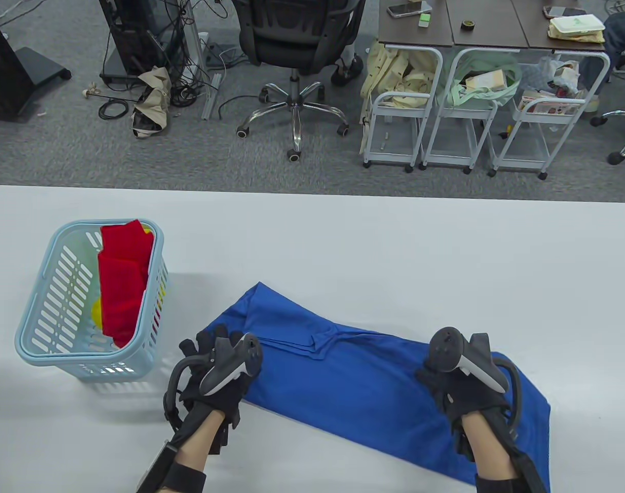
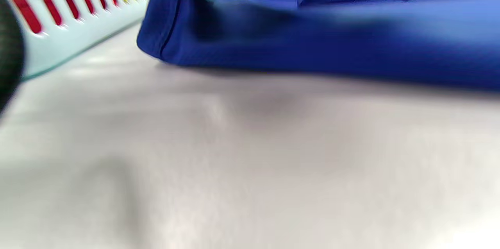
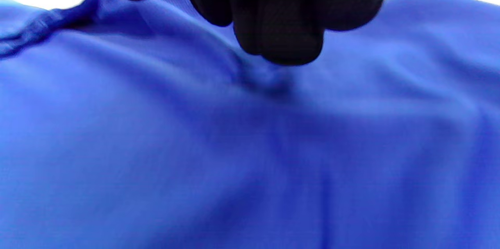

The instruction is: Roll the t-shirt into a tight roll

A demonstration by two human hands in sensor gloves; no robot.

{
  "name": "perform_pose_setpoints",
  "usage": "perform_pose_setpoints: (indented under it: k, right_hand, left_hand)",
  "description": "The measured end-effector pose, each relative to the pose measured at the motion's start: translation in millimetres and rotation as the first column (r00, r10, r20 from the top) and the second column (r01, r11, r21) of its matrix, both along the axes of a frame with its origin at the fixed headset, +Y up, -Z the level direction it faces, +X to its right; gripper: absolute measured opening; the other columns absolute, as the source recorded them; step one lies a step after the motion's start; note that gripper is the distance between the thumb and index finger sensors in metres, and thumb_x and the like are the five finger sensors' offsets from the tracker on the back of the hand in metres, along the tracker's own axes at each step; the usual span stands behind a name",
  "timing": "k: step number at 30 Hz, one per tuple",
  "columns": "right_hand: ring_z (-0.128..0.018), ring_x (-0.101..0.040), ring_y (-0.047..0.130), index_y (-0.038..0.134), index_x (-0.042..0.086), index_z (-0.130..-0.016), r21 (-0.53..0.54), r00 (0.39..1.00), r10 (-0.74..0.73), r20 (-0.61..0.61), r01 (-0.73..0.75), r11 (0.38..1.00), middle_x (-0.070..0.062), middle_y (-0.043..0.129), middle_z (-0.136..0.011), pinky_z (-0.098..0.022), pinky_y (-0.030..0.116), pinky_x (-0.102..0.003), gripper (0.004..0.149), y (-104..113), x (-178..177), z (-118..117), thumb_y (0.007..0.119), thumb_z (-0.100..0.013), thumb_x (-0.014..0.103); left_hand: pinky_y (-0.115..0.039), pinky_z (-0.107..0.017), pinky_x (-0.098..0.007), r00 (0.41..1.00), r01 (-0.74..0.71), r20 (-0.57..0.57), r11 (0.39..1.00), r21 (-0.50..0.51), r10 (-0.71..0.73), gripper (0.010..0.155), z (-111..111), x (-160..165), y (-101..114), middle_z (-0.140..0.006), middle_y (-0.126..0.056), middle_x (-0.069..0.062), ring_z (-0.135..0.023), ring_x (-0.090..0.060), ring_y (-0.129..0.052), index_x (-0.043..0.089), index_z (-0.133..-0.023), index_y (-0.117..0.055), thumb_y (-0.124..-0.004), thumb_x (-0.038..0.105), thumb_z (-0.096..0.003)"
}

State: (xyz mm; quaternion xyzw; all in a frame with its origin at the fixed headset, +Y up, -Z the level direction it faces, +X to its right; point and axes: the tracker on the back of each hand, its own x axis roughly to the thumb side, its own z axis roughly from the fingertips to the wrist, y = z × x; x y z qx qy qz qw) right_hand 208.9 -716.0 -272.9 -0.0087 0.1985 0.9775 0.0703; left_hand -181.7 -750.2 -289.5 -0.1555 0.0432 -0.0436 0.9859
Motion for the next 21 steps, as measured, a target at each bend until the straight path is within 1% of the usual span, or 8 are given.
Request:
perform_pose_setpoints:
  k: [4, 6, 9, 12, 15, 16, 18, 21]
  right_hand:
    - [-0.109, -0.040, 0.053, 0.054, 0.025, -0.111, -0.038, 0.988, -0.035, -0.152, 0.029, 0.999, -0.010, 0.048, -0.118, -0.072, 0.051, -0.058, 0.061, -11, -13, -3, 0.073, -0.056, 0.042]
    - [-0.111, -0.043, 0.043, 0.048, 0.026, -0.114, -0.123, 0.983, -0.019, -0.185, -0.004, 0.992, -0.010, 0.041, -0.121, -0.073, 0.047, -0.060, 0.066, -26, -18, -4, 0.076, -0.055, 0.041]
    - [-0.113, -0.042, 0.029, 0.036, 0.027, -0.115, -0.151, 0.982, 0.027, -0.189, -0.057, 0.987, -0.008, 0.025, -0.121, -0.074, 0.041, -0.061, 0.075, -37, -19, -6, 0.077, -0.054, 0.041]
    - [-0.113, -0.041, 0.023, 0.028, 0.028, -0.116, -0.162, 0.984, 0.033, -0.173, -0.061, 0.985, -0.007, 0.018, -0.121, -0.075, 0.037, -0.062, 0.079, -41, -19, -9, 0.076, -0.055, 0.044]
    - [-0.113, -0.041, 0.021, 0.027, 0.028, -0.116, -0.167, 0.982, 0.031, -0.188, -0.063, 0.984, -0.006, 0.017, -0.121, -0.075, 0.036, -0.062, 0.079, -42, -23, -9, 0.074, -0.055, 0.047]
    - [-0.112, -0.041, 0.024, 0.030, 0.028, -0.116, -0.162, 0.977, 0.017, -0.212, -0.053, 0.985, -0.005, 0.020, -0.121, -0.075, 0.037, -0.061, 0.077, -40, -26, -7, 0.073, -0.055, 0.048]
    - [-0.111, -0.043, 0.036, 0.037, 0.026, -0.116, -0.143, 0.967, -0.041, -0.253, 0.004, 0.990, -0.007, 0.031, -0.122, -0.074, 0.044, -0.058, 0.073, -33, -32, -4, 0.072, -0.056, 0.048]
    - [-0.110, -0.041, 0.042, 0.036, 0.027, -0.116, -0.118, 0.968, -0.064, -0.241, 0.037, 0.992, -0.009, 0.032, -0.122, -0.074, 0.047, -0.056, 0.073, -30, -32, -5, 0.073, -0.056, 0.045]
  left_hand:
    - [-0.053, -0.076, -0.063, 0.981, -0.195, 0.005, 0.980, 0.044, 0.195, 0.072, 13, 15, 11, -0.116, -0.071, -0.013, -0.101, -0.038, -0.075, 0.025, -0.112, -0.065, -0.051, 0.065, -0.0538]
    - [-0.050, -0.077, -0.064, 0.951, -0.308, -0.008, 0.943, -0.127, 0.310, 0.078, 14, 35, -5, -0.121, -0.064, -0.014, -0.104, -0.045, -0.065, 0.023, -0.114, -0.061, -0.048, 0.068, -0.0522]
    - [-0.040, -0.077, -0.071, 0.995, -0.042, 0.082, 0.985, -0.165, 0.056, 0.090, 4, 54, -14, -0.129, -0.040, -0.017, -0.114, -0.049, -0.047, 0.022, -0.121, -0.042, -0.044, 0.075, -0.0476]
    - [-0.034, -0.077, -0.072, 0.982, 0.182, 0.086, 0.955, -0.236, -0.166, 0.091, -25, 58, -27, -0.128, -0.017, -0.015, -0.117, -0.045, -0.031, 0.026, -0.118, -0.013, -0.035, 0.074, -0.0432]
    - [-0.030, -0.078, -0.071, 0.985, 0.134, -0.089, 0.977, -0.166, -0.151, 0.090, -56, 51, -16, -0.126, -0.012, -0.014, -0.116, -0.047, -0.024, 0.027, -0.117, -0.013, -0.049, 0.069, -0.0454]
    - [-0.036, -0.079, -0.068, 0.973, 0.204, -0.093, 0.976, -0.077, -0.210, 0.087, -61, 52, -9, -0.127, -0.018, -0.013, -0.116, -0.045, -0.032, 0.027, -0.117, -0.018, -0.056, 0.065, -0.0484]
    - [-0.047, -0.078, -0.064, 0.966, 0.256, -0.019, 0.963, -0.081, -0.258, 0.082, -60, 59, 2, -0.128, -0.034, -0.011, -0.113, -0.041, -0.054, 0.028, -0.118, -0.027, -0.056, 0.065, -0.0502]
    - [-0.047, -0.078, -0.067, 0.987, -0.157, -0.047, 0.962, -0.223, 0.151, 0.087, -45, 66, -6, -0.128, -0.043, -0.013, -0.113, -0.045, -0.056, 0.023, -0.120, -0.034, -0.046, 0.071, -0.0483]
